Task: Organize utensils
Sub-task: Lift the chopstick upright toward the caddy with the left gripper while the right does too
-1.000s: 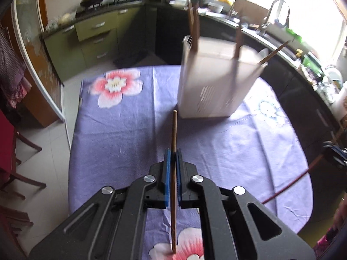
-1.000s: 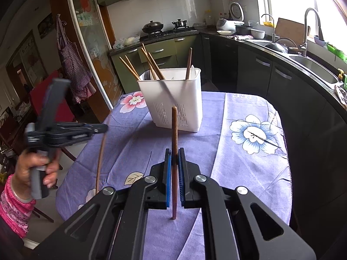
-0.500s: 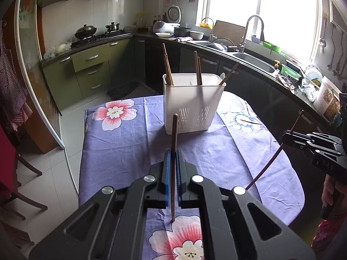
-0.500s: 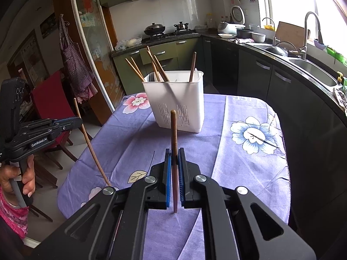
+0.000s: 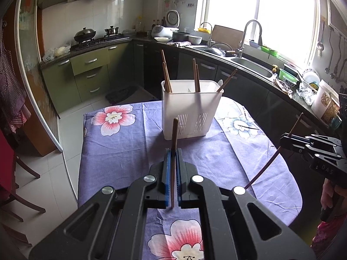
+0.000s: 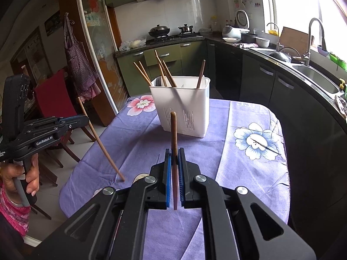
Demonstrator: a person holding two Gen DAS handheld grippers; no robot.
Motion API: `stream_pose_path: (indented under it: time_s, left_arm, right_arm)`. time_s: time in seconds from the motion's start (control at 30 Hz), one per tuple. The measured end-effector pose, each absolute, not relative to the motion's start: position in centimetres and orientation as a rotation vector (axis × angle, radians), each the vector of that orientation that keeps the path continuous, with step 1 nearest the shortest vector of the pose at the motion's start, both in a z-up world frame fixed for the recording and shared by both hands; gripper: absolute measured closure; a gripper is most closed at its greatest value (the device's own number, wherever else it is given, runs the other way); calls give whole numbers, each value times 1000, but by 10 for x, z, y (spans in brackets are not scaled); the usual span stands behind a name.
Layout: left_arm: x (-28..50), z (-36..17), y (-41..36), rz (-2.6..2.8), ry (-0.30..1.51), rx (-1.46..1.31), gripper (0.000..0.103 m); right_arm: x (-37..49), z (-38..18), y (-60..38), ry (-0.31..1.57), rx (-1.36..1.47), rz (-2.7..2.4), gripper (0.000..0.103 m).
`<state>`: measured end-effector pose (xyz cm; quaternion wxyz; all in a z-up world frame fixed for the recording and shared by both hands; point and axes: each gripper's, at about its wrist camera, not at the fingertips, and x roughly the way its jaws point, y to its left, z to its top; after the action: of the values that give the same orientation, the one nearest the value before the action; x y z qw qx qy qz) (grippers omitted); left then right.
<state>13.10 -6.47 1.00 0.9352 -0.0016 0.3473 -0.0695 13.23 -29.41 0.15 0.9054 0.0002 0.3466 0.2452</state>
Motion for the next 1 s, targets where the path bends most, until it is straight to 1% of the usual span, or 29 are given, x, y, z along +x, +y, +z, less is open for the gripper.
stream_pose_path:
  time_s: [0.37, 0.57, 0.7, 1.0]
  left_arm:
    - [134, 22, -63, -161, 695, -19, 99]
    - [137, 40, -64, -185, 683, -29, 99]
    - [143, 64, -68, -205, 660, -32, 99]
    - [166, 128, -75, -213, 547, -16, 99]
  right_arm:
    - [139, 15, -286, 703, -15, 524, 96]
    - [143, 40, -280, 672, -35, 541, 96]
    - [151, 67, -279, 632, -35, 547, 96]
    - [188, 122, -280, 550, 7, 550, 96]
